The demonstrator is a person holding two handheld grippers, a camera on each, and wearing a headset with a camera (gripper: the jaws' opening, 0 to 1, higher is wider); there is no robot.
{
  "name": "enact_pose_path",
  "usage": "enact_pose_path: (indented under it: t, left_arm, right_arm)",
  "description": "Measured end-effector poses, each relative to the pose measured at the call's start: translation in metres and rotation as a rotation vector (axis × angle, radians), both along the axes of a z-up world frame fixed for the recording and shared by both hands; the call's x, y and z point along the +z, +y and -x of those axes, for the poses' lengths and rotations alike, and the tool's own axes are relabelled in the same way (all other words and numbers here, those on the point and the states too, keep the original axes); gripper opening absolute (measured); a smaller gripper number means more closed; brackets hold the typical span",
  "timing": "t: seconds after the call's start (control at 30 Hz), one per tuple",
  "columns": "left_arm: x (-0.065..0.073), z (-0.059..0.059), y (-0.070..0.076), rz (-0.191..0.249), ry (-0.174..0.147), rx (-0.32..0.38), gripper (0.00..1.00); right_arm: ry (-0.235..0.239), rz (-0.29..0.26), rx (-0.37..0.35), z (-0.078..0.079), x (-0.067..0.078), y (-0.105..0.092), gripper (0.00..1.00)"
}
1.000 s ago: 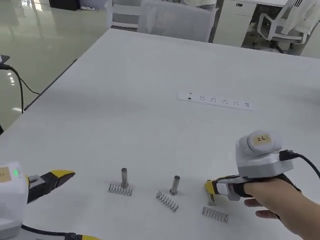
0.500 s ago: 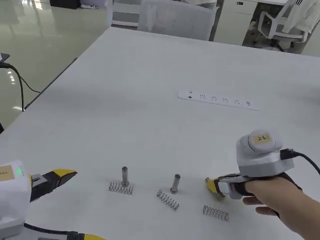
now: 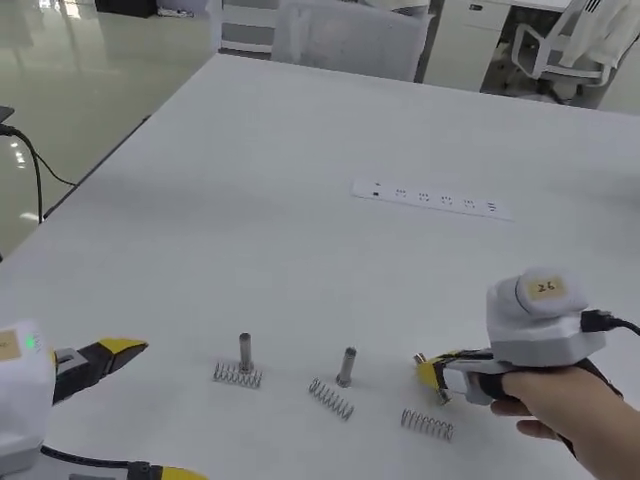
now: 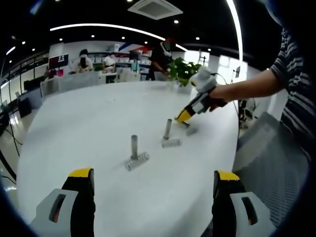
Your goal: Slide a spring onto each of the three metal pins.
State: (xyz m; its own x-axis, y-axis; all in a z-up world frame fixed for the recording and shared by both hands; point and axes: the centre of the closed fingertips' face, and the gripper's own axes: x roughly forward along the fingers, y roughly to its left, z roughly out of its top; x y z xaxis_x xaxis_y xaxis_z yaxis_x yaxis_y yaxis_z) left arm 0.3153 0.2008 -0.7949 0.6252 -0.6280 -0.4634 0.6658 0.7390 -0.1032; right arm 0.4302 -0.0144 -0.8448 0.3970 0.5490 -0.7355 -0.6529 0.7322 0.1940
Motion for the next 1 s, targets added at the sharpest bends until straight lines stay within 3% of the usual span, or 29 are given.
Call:
enact_pose_path:
  t: [0.23,0.67,1.0]
  left_arm:
    - [0.002,0.000,0.000,-0.002,-0.004,0.000,0.98]
    - [0.006,-0.001,0.000,-0.007,-0.010,-0.003,0.98]
    - [0.006,0.001,-0.001,-0.007,-0.009,-0.006,0.98]
  right_arm:
    - [-0.038,-0.028,0.011,0.004,0.011,0.002,0.05]
    - [-0.089,-0.044,0.030,0.005,0.018,0.005,0.05]
    - [-0.139,-0.007,0.062,0.015,0.020,0.000,0.05]
